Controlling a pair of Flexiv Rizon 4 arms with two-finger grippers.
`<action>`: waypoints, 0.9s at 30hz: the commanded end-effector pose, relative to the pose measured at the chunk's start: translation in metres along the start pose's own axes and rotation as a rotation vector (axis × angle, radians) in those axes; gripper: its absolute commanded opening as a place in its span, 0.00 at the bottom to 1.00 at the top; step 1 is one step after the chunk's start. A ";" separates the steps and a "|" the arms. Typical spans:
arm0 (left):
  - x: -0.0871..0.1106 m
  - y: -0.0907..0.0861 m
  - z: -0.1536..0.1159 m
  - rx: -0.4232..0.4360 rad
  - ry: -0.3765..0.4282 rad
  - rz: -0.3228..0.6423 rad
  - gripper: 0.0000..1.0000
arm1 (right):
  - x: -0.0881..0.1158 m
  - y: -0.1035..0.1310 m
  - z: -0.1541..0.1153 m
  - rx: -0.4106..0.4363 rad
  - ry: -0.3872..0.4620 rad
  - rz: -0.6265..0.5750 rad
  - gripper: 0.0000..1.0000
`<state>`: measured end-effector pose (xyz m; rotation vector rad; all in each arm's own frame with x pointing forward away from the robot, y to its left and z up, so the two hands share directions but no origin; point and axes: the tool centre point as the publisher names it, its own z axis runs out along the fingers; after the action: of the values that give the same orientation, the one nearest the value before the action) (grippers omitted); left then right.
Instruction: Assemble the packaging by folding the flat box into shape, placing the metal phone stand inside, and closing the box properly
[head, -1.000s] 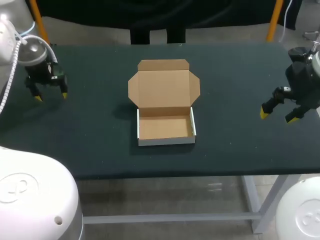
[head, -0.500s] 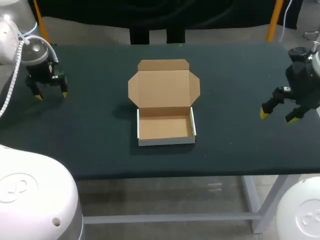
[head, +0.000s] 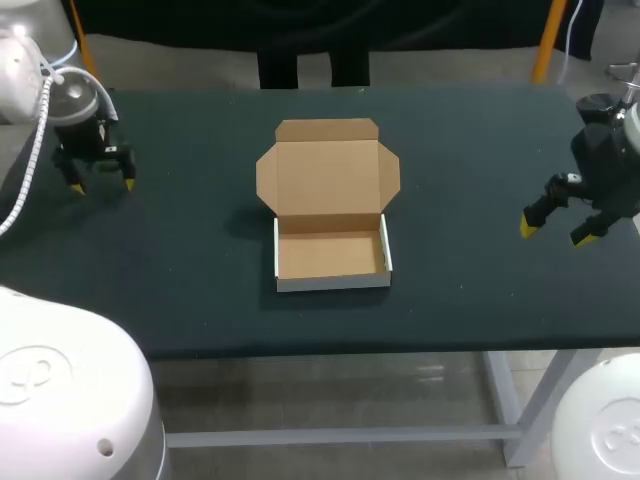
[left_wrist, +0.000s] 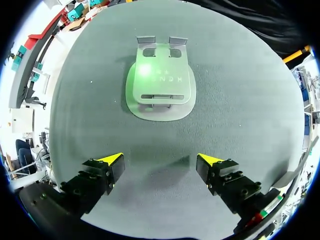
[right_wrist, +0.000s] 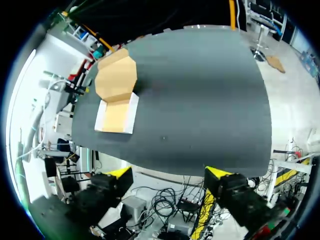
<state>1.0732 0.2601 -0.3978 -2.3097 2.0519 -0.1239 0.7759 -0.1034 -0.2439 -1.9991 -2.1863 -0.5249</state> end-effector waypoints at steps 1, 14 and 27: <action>0.000 -0.007 0.003 -0.010 -0.001 0.001 1.00 | 0.000 0.000 -0.002 0.004 -0.001 0.000 1.00; -0.001 -0.019 0.005 -0.007 -0.004 0.012 1.00 | 0.000 0.000 -0.002 0.004 -0.001 0.000 1.00; -0.002 -0.028 0.005 0.000 -0.009 0.017 1.00 | 0.000 0.000 -0.002 0.004 -0.001 0.000 1.00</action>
<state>1.0971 0.2653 -0.3997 -2.2839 2.0633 -0.1236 0.7759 -0.1034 -0.2439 -1.9992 -2.1863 -0.5249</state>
